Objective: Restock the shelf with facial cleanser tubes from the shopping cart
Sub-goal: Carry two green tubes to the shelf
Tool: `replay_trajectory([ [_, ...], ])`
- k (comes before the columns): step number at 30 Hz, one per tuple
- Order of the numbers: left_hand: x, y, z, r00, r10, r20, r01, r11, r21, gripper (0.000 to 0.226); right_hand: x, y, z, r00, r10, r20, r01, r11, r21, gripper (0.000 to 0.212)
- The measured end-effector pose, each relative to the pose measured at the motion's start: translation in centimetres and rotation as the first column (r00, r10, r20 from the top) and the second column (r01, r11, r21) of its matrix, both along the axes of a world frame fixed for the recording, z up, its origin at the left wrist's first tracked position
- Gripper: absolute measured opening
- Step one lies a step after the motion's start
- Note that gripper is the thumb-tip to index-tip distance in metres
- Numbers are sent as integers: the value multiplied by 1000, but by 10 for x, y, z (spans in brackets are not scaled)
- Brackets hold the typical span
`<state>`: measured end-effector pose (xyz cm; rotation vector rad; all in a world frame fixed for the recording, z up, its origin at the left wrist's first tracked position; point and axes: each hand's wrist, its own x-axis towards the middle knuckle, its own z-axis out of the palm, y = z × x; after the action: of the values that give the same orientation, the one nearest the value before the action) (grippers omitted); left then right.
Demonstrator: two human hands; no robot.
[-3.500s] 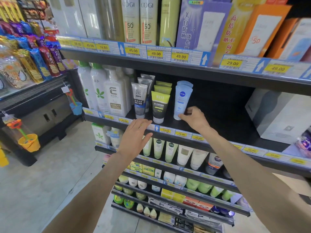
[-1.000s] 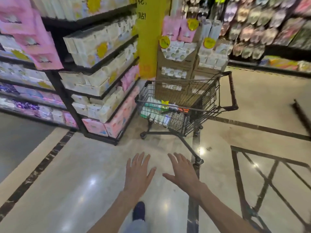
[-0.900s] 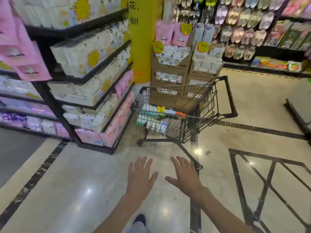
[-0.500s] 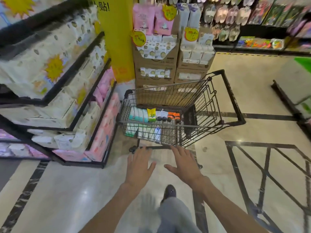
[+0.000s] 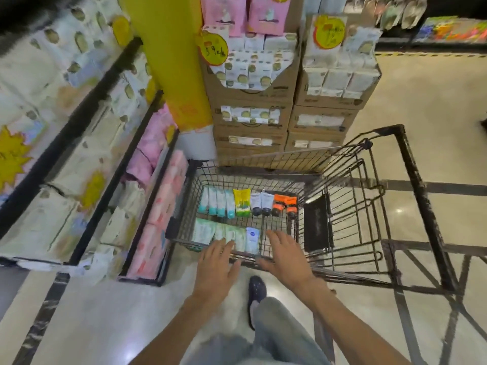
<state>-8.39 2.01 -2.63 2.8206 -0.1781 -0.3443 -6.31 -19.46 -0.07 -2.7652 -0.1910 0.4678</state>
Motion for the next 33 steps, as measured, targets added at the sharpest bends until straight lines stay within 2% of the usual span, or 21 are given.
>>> replay_trajectory([
  [4, 55, -7, -18, 997, 64, -48, -66, 997, -41, 54, 59, -4, -28, 998, 5, -62, -5, 1000, 8, 85],
  [10, 129, -16, -62, 967, 117, -225, -129, 991, -38, 52, 113, -2, -88, 975, 1, -221, -7, 1000, -25, 81],
  [16, 184, -25, -158, 872, 132, -472, -163, 986, -24, 49, 141, -1, -171, 909, -51, -414, 37, 998, -40, 80],
  [19, 200, -29, -214, 820, 164, -548, -183, 983, 20, 48, 146, -4, -214, 877, -87, -473, 79, 996, -37, 79],
  [24, 202, -32, -279, 769, 241, -593, -199, 970, 136, 43, 147, -16, -270, 836, -158, -525, 137, 987, -78, 81],
  [27, 194, -37, -303, 768, 283, -575, -201, 958, 202, 35, 144, -23, -293, 819, -188, -541, 170, 982, -84, 80],
  [30, 189, -46, -317, 795, 296, -529, -144, 940, 309, 44, 144, -27, -307, 803, -201, -561, 188, 979, -81, 77],
  [33, 181, -55, -325, 798, 332, -502, -191, 931, 311, 49, 142, -28, -314, 793, -197, -577, 199, 978, -61, 75],
])
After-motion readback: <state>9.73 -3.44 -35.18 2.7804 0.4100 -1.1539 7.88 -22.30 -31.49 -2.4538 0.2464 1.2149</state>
